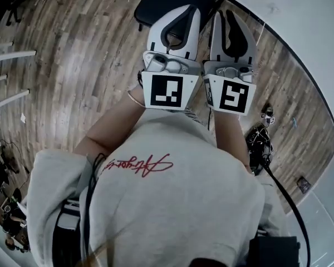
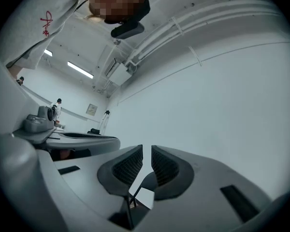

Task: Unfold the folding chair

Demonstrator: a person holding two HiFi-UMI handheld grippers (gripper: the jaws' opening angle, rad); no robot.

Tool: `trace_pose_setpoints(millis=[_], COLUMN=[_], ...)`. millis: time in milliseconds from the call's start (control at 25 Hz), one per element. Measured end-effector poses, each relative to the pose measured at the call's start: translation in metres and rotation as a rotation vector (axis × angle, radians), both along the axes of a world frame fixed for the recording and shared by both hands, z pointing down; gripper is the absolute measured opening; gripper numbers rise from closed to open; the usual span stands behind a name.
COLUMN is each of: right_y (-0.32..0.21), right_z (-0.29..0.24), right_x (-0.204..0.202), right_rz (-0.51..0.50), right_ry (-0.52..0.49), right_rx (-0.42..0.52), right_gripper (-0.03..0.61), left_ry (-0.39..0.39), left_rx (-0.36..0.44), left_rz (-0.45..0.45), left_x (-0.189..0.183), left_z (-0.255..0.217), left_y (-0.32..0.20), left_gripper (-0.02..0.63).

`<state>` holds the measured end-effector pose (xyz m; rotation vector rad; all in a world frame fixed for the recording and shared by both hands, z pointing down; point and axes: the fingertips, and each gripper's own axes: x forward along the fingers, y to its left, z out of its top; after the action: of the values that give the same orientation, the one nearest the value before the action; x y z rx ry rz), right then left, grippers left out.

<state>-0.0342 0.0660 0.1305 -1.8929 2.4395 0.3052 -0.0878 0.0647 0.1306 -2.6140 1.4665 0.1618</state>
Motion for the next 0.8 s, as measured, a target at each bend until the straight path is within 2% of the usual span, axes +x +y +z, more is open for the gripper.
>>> trace_pose_setpoints(millis=[80, 240, 400, 800], right_y=[0.002, 0.003, 0.002, 0.002], right_z=[-0.006, -0.018, -0.023, -0.021], right_x=[-0.005, -0.002, 0.0, 0.007], right_rz=[-0.006, -0.003, -0.007, -0.011], right_ry=[0.017, -0.002, -0.002, -0.024], right_rx=[0.009, 0.032, 0.041, 0.029], right_gripper=[0.063, 0.036, 0.022, 0.017], left_ry=[-0.014, 0.034, 0.018, 0.019], left_rx=[0.009, -0.006, 0.032, 0.039], left_rz=[0.021, 0.027, 0.042, 0.04], left_x=[0.003, 0.004, 0.008, 0.016], left_z=[-0.002, -0.01, -0.018, -0.021], left_y=[0.004, 0.004, 0.003, 0.004], left_gripper=[0.015, 0.015, 0.015, 0.015])
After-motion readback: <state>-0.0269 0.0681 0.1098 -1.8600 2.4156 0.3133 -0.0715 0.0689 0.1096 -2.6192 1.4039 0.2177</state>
